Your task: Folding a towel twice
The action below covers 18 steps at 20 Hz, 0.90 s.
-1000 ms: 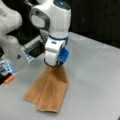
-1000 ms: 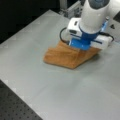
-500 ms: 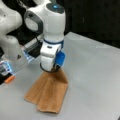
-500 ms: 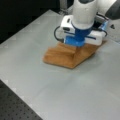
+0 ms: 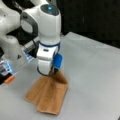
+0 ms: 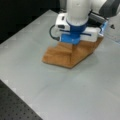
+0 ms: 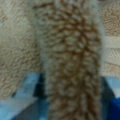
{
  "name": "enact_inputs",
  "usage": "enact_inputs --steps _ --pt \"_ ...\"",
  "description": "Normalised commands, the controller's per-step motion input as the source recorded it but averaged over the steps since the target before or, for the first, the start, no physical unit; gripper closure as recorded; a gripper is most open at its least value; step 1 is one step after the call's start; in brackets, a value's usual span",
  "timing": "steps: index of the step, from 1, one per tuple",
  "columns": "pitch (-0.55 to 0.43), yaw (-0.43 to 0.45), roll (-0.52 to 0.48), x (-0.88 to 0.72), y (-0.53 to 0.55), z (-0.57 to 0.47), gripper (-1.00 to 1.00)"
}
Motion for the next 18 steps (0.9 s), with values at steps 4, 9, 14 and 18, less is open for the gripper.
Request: enact_inputs --steps 4,9,14,18 --pt "0.097 0.103 0.187 0.31 -0.23 -0.04 1.00" --pt "0.076 0.044 0.230 0.32 -0.17 -0.09 1.00" --pt "-0.015 0.087 0.225 0.37 -0.19 -0.06 1.00" --pt "-0.043 0.143 0.166 0.39 -0.28 0.02 1.00"
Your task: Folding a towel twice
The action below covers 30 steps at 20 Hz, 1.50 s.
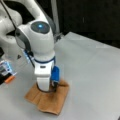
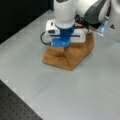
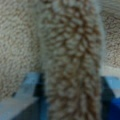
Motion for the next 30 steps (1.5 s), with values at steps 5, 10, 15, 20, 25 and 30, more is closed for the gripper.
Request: enact_inputs --steps 5,10,15,20,25,30 --pt "-0.020 0.163 0.127 0.39 -0.33 0.11 1.00" --pt "0.023 0.159 0.150 0.33 -0.24 0.10 1.00" --pt "0.000 0.136 0.189 0.28 -0.18 0.04 1.00" --pt "-0.031 0.080 0.210 0.26 -0.18 -0.02 1.00" --pt "-0.030 0.145 0.234 0.27 -0.24 -0.07 1.00" --pt "0.027 0.145 0.194 0.27 -0.30 -0.05 1.00"
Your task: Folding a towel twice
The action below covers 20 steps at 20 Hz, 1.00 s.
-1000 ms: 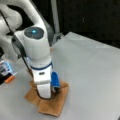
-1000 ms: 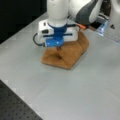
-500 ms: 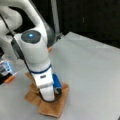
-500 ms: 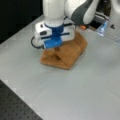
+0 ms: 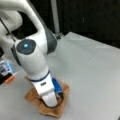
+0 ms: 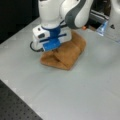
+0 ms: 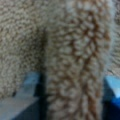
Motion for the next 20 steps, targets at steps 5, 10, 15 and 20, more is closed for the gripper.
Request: enact_inputs --steps 5,10,15,20 --pt "0.043 0.197 0.160 0.29 -0.33 0.04 1.00" --pt "0.079 0.180 0.141 0.33 -0.32 0.12 1.00" --pt "0.130 0.202 0.162 0.30 -0.26 0.12 1.00" --pt "0.087 0.119 0.220 0.26 -0.19 -0.04 1.00"
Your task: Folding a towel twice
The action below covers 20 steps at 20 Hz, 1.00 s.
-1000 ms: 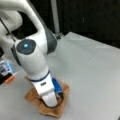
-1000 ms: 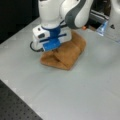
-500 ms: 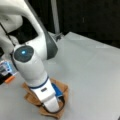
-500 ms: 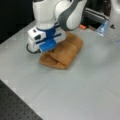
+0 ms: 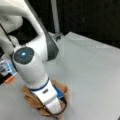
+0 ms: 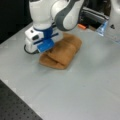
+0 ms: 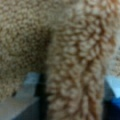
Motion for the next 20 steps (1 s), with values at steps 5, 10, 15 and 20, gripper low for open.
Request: enact_inputs --steps 5,10,15,20 --pt "-0.041 -0.038 0.283 0.17 -0.17 -0.18 1.00" --pt "-0.133 -0.089 0.316 0.07 -0.12 -0.31 1.00" --pt "-0.165 -0.113 0.229 -0.04 -0.05 -0.26 -1.00" --pt "-0.150 -0.121 0.147 -0.12 -0.02 -0.23 -1.00"
